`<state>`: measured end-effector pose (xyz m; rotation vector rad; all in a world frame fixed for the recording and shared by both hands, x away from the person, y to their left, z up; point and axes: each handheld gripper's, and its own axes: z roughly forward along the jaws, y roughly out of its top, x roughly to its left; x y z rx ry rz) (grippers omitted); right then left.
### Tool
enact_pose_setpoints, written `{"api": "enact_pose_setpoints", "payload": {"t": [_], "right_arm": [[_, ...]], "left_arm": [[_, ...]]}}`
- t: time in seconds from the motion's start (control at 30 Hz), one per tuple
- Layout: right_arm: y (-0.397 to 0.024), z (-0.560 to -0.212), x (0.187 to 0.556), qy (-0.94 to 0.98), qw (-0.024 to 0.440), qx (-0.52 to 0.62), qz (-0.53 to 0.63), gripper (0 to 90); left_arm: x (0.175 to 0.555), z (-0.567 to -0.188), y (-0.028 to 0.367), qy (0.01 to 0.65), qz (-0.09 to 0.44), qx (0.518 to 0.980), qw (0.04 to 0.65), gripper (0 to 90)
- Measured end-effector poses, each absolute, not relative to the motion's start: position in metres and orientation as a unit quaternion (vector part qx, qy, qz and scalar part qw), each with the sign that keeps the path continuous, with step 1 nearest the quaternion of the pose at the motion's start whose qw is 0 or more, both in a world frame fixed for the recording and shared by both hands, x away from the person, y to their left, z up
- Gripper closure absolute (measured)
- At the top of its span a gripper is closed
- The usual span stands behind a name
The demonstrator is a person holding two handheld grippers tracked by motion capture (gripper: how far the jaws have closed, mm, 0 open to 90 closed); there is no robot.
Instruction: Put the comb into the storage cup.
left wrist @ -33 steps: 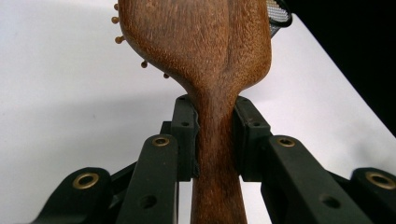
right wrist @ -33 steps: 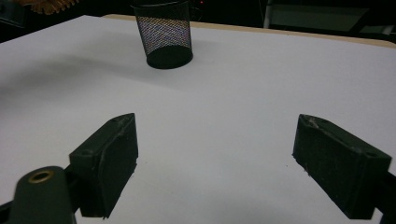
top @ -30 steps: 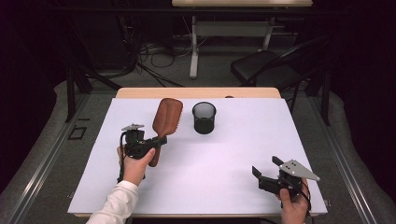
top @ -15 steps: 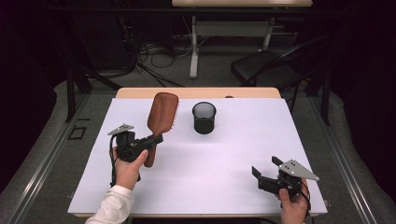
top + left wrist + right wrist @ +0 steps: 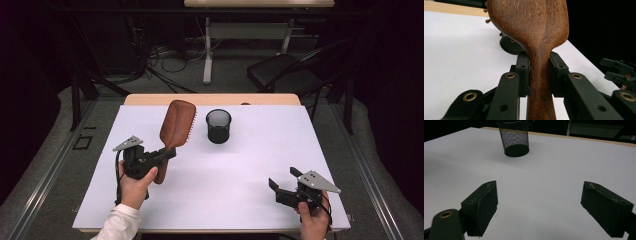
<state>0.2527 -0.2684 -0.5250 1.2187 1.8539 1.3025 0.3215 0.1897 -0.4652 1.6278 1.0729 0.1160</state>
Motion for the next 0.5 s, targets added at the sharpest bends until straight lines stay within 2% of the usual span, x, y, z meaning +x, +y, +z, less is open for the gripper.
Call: {"api": "enact_pose_setpoints", "payload": {"t": [0.5], "right_arm": [[-0.269,-0.525,0.253,0.690,0.281,0.455,0.487,13.7]], "left_arm": [[0.314,-0.465,0.175,0.428,0.039,0.708,0.560,73.1]]}}
